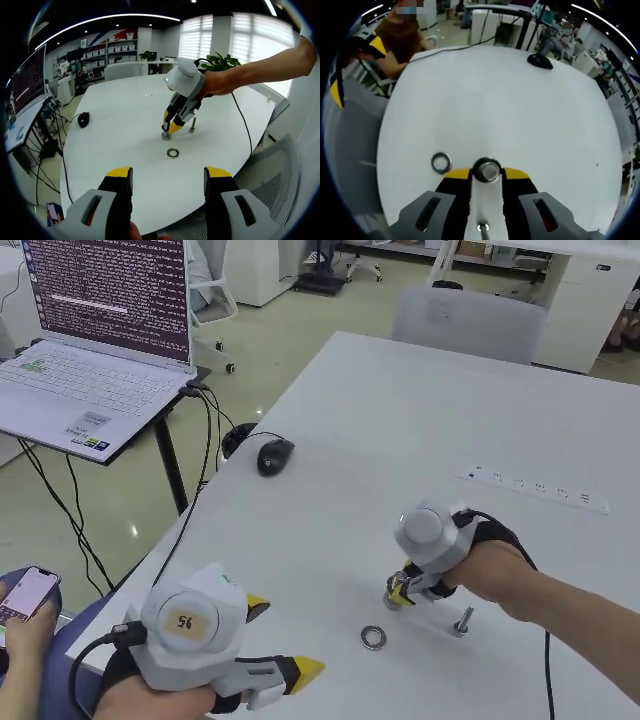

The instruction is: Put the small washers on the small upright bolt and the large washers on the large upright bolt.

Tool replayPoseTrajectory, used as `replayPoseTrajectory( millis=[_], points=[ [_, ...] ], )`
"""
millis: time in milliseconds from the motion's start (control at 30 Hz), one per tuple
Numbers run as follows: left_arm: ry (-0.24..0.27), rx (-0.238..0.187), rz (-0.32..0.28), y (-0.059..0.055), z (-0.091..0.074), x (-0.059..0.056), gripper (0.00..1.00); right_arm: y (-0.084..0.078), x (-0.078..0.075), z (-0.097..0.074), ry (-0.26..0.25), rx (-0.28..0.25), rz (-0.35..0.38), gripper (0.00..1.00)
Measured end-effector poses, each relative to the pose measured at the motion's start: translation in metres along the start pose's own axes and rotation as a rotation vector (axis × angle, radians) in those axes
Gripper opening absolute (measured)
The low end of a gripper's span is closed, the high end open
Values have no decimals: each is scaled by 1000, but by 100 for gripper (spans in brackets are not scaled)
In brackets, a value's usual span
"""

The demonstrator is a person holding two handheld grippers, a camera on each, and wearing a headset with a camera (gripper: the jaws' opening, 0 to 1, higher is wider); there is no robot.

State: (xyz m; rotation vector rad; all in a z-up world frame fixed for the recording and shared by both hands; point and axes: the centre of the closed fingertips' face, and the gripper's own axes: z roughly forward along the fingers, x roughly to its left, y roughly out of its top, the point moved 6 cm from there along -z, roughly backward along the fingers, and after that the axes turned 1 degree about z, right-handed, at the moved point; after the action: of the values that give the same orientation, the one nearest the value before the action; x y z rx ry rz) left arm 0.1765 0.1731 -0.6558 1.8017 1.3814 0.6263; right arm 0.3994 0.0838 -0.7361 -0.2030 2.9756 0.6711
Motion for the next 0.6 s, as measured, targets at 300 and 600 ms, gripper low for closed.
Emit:
replayPoseTrajectory(
  millis=[300, 600],
  points=[
    [2, -1, -8, -2, -1, 1, 57, 1, -1, 1, 3, 9, 31, 23],
    [-2, -1, -6, -2, -1, 1, 57, 2, 0, 1, -5, 16, 6, 23]
  ],
)
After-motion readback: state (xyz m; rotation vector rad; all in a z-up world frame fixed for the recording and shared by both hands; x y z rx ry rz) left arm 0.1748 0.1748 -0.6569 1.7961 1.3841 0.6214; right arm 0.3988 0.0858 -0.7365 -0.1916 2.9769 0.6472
